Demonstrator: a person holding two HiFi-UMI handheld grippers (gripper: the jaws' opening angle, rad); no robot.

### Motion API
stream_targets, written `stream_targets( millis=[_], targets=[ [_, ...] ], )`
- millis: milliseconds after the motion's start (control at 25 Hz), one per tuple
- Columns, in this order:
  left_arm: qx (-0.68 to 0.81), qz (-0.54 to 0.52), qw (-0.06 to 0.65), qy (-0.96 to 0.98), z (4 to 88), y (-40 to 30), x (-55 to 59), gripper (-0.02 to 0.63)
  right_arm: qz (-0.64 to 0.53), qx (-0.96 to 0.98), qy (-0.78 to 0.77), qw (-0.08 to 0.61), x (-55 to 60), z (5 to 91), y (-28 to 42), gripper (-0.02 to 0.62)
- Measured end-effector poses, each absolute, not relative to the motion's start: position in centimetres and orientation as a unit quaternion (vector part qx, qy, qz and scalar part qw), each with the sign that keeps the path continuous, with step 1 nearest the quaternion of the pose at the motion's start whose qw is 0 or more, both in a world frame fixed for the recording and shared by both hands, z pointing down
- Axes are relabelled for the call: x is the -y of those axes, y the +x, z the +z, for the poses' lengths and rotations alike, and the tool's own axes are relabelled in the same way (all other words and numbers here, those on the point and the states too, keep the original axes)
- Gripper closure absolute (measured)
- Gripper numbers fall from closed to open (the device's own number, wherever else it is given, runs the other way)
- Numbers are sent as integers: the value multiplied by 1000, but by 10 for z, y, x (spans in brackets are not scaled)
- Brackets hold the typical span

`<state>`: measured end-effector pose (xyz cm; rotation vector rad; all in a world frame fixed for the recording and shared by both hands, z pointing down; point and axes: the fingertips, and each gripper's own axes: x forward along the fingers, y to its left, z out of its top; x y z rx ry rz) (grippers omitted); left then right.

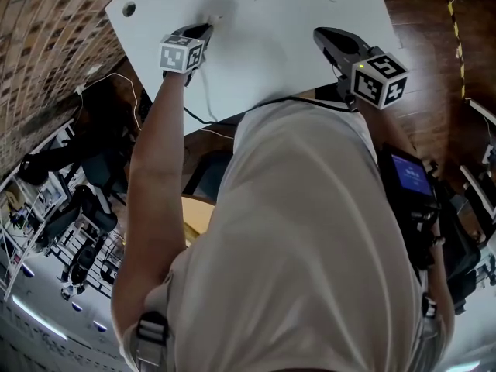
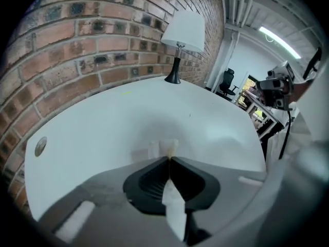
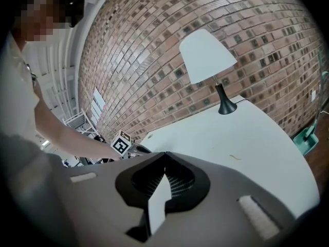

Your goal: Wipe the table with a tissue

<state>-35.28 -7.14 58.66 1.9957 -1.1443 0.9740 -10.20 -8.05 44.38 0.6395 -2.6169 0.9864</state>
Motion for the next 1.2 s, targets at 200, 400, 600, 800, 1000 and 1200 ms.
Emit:
stream_targets(
  millis=[200,400,600,800,1000,1200],
  targets=[
    [397,398,335,756,593,-352,74,583,347,899,230,135,84,447,-92,588],
    [356,425,364,748,597,-351,76,583,353,895,236,135,82,453,-85,588],
    [341,442,362,746,596,-347,83,583,357,893,241,132,82,455,-79,588],
    [358,425,364,748,596,-340,91,583,362,889,248,128,83,458,-71,588],
    [397,395,374,739,593,-327,113,583,364,888,253,126,84,457,-67,588],
    [407,372,391,737,593,-315,117,584,366,886,256,124,86,460,-64,588]
  ],
)
